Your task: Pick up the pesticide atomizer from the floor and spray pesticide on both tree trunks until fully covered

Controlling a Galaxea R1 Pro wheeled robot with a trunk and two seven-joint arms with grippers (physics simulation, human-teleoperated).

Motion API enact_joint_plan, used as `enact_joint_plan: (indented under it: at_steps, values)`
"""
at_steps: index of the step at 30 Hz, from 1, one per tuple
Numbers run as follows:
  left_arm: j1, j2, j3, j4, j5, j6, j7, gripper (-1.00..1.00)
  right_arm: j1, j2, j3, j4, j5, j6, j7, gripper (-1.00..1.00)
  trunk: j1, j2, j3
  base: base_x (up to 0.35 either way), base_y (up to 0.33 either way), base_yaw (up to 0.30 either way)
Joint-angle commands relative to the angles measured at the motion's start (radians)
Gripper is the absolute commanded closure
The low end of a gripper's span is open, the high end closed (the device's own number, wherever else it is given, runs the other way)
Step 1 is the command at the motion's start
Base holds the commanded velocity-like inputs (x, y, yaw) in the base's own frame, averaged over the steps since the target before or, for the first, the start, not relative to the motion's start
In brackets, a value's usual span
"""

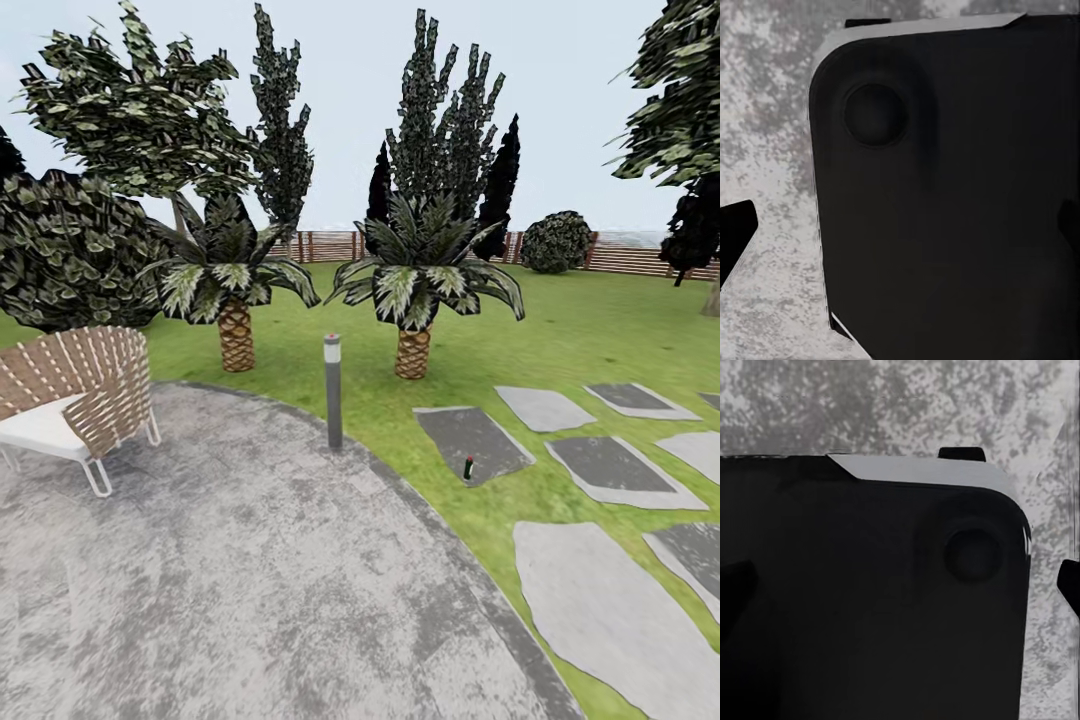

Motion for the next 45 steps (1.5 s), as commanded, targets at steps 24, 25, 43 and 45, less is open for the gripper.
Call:
enact_joint_plan:
  at_steps: [24,25,43,45]
  values:
    - [-0.204,-0.010,0.004,-0.320,0.000,-0.126,-0.004,-1.00,-0.050,-0.011,-0.001,-0.593,0.003,-0.033,-0.004,-1.00,0.000,0.000,0.000,0.264,-0.167,-0.002]
    - [-0.203,-0.010,0.004,-0.319,-0.001,-0.130,-0.003,-1.00,-0.050,-0.011,-0.001,-0.590,0.003,-0.033,-0.004,-1.00,0.000,0.000,0.000,0.240,-0.168,-0.089]
    - [-0.208,-0.006,0.007,-0.314,0.000,-0.146,0.000,-1.00,-0.050,-0.008,0.003,-0.497,0.002,-0.036,-0.003,-1.00,0.000,0.000,0.000,0.283,-0.019,-0.254]
    - [-0.209,-0.006,0.007,-0.314,0.000,-0.146,0.000,-1.00,-0.050,-0.008,0.003,-0.497,0.002,-0.036,-0.003,-1.00,0.000,0.000,0.000,0.336,0.066,-0.268]
